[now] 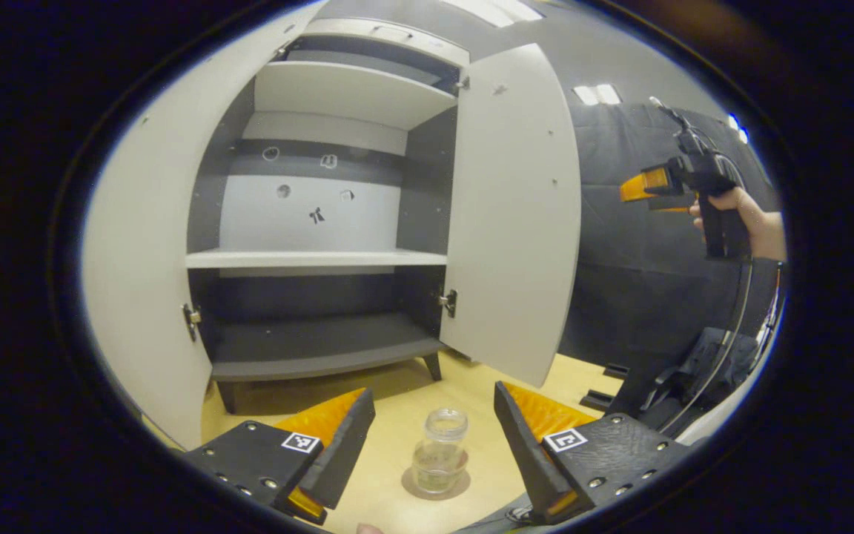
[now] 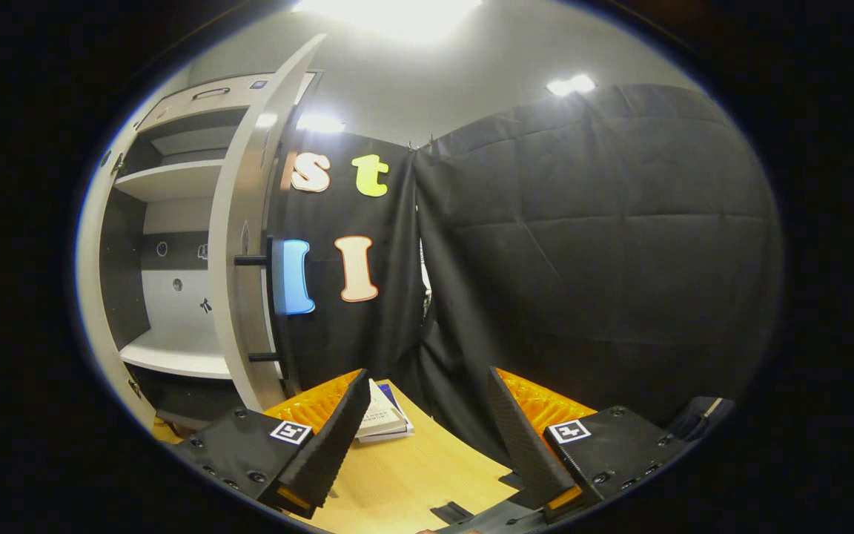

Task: Grasp the bottle in the cabinet with the left hand and place it on the coaster, then close the right door with the right hand and the left door with the left hand.

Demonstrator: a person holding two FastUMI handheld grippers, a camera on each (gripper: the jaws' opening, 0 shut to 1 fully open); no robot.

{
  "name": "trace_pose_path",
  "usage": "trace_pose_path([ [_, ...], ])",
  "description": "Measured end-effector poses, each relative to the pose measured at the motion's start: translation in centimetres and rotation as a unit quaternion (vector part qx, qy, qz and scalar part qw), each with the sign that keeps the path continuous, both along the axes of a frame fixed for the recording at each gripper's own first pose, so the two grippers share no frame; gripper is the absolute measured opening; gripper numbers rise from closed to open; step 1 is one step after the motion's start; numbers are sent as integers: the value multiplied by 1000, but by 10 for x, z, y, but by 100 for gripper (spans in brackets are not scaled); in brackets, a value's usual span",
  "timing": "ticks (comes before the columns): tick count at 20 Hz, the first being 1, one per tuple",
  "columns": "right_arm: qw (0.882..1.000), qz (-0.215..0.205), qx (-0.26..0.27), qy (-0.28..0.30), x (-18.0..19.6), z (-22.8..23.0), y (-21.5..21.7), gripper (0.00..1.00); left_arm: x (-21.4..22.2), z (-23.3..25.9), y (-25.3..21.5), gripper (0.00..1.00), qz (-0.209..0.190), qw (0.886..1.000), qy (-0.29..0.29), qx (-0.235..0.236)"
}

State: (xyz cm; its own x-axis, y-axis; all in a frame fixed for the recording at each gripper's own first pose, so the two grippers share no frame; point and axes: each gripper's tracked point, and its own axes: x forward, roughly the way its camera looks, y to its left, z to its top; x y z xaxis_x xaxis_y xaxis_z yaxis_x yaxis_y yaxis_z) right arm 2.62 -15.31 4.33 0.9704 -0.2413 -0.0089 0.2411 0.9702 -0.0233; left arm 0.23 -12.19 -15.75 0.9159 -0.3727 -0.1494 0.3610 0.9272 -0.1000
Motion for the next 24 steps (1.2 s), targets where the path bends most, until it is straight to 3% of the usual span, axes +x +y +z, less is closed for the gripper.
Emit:
trace_pose_path([
  [1, 1000, 7, 3, -1, 9, 2, -1, 100, 2, 15, 16, 93, 35, 999, -9, 5],
  [2, 1000, 17, 8, 0, 19, 2, -1, 97, 4, 30, 33, 98, 73, 997, -18, 14],
  [4, 999, 39, 18, 7, 37, 3, -2, 97, 1, 57, 57, 89, 135, 990, -31, 29],
  [6, 998, 59, 13, 5, 49, 7, -5, 100, -3, 83, 73, 98, 192, 981, -35, 21],
  [10, 995, 102, 14, 2, 72, 13, -5, 97, -11, 124, 98, 98, 282, 958, -39, -20],
  [11, 993, 113, 21, 2, 76, 15, -3, 97, -15, 131, 108, 88, 306, 951, -34, -17],
  [12, 993, 120, 23, -1, 80, 20, -4, 97, -16, 142, 118, 98, 327, 944, -34, -12],
  [13, 992, 123, 21, -10, 83, 26, -6, 100, -18, 156, 126, 98, 343, 939, -36, -8],
  [14, 992, 127, 17, -19, 86, 31, -6, 100, -22, 170, 133, 88, 353, 935, -40, -5],
  [16, 990, 141, 12, -26, 91, 37, -1, 97, -23, 195, 143, 98, 360, 932, -48, -1],
  [17, 989, 148, 7, -27, 94, 39, 2, 100, -22, 205, 146, 93, 360, 932, -49, 1],
  [20, 985, 169, -5, -46, 97, 49, 9, 96, -21, 222, 154, 93, 362, 932, -30, 16],
  [21, 982, 181, -3, -49, 98, 52, 14, 100, -19, 230, 155, 93, 357, 934, -28, 18],
  [24, 979, 200, 7, -46, 102, 54, 16, 100, -6, 249, 164, 93, 349, 936, -36, 4],
])
